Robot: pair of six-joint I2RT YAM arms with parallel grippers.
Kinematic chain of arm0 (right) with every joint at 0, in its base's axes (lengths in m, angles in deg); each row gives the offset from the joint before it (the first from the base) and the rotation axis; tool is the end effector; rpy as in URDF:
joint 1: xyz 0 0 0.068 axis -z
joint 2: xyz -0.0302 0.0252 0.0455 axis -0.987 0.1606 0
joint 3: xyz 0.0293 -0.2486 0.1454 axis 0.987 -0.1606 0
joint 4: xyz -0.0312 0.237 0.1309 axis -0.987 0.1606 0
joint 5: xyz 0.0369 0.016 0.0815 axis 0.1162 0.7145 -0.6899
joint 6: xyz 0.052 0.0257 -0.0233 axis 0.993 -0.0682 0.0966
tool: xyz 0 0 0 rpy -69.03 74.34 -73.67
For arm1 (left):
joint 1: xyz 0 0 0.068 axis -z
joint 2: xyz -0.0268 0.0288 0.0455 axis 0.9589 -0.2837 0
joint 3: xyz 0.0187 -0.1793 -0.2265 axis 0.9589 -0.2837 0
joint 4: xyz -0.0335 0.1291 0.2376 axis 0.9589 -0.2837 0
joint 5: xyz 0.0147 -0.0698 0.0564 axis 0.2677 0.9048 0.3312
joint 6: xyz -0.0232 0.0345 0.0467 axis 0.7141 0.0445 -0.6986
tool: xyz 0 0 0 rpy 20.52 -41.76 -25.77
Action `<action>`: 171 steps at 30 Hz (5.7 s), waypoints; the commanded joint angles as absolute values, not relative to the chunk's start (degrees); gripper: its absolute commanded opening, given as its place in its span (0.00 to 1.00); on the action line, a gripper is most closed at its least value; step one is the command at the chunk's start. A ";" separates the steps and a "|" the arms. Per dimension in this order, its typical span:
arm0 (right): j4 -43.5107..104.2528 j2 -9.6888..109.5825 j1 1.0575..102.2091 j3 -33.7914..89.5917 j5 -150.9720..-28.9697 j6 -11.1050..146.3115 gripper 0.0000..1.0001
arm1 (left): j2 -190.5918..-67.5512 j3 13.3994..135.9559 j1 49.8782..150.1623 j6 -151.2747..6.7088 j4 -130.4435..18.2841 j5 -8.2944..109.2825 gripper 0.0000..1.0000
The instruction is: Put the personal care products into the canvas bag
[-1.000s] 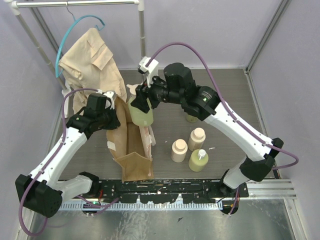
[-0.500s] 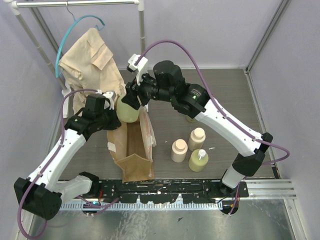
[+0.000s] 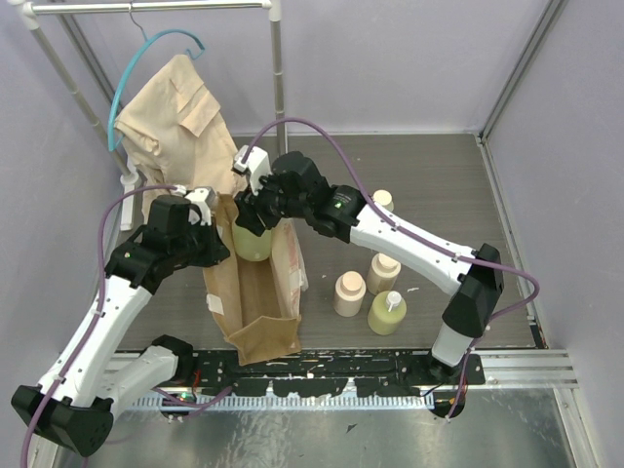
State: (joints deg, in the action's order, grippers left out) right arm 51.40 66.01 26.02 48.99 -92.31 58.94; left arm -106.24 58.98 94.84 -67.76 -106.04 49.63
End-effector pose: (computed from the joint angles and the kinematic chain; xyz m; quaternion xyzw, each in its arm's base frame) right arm 0.2382 0.3512 0.4053 -0.4344 0.7044 0.3126 0.4664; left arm 0.1734 -0.0743 0.3300 0.0670 0.9163 -0.1814 0.3506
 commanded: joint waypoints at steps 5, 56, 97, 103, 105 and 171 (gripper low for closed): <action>33.45 65.97 26.01 45.84 -93.35 57.87 0.01 | -105.62 57.25 94.90 -67.73 -105.69 50.80 0.00; 40.89 64.01 29.12 40.04 -80.07 52.75 0.99 | -114.12 56.19 94.72 -70.06 -100.53 42.70 0.00; 71.64 69.97 62.26 43.71 -74.09 62.30 1.00 | -115.40 57.73 91.42 -70.78 -99.87 44.01 0.00; 73.41 73.23 62.80 43.42 -77.54 61.14 1.00 | -114.42 57.82 91.44 -70.59 -100.05 44.01 0.00; 73.73 73.79 62.82 43.05 -78.11 61.22 1.00 | -114.40 58.03 91.41 -70.74 -100.15 43.94 0.00; 65.22 56.11 28.83 58.90 -88.22 69.63 0.01 | -115.82 57.62 91.37 -71.06 -98.75 46.49 0.00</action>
